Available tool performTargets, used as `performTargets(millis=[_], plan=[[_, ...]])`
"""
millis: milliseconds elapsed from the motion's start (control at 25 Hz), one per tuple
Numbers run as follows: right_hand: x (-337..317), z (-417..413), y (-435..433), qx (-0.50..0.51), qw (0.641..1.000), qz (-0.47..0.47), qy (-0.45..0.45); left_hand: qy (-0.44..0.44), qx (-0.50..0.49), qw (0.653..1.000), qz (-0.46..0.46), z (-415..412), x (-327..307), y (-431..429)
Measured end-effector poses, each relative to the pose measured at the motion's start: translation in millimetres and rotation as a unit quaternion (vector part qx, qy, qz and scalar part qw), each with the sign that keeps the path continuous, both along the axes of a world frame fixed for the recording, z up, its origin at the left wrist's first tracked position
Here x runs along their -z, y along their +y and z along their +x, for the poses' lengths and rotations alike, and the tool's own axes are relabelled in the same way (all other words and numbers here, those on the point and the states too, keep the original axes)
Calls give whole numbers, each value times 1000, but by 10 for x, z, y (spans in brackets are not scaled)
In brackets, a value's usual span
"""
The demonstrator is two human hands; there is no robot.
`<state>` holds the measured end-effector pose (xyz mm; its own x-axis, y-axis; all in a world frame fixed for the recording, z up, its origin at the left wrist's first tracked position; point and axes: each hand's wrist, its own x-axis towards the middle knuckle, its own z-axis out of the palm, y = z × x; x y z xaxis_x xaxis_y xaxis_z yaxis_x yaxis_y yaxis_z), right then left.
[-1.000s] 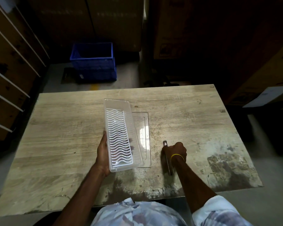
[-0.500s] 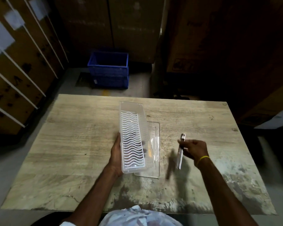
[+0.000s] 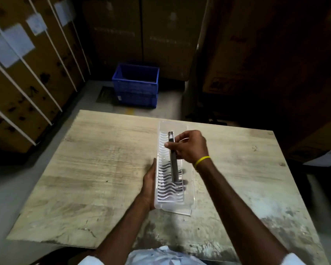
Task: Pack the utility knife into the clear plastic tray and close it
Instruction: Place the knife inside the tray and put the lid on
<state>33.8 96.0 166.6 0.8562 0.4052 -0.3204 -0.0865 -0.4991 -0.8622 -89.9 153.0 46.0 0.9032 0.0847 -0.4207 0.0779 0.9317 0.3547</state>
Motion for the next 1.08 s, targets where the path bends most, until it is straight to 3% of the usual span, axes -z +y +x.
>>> performTargets(millis=[160, 600, 1080], plan=[[210, -191, 176, -37, 984, -145, -94, 22, -48, 998, -17, -18, -112, 30], [379, -370, 241, -69, 963, -220, -142, 28, -81, 996, -18, -63, -171, -68], [280, -406, 165, -132, 912, -296, -252, -56, -93, 994, -15, -16, -268, -140]])
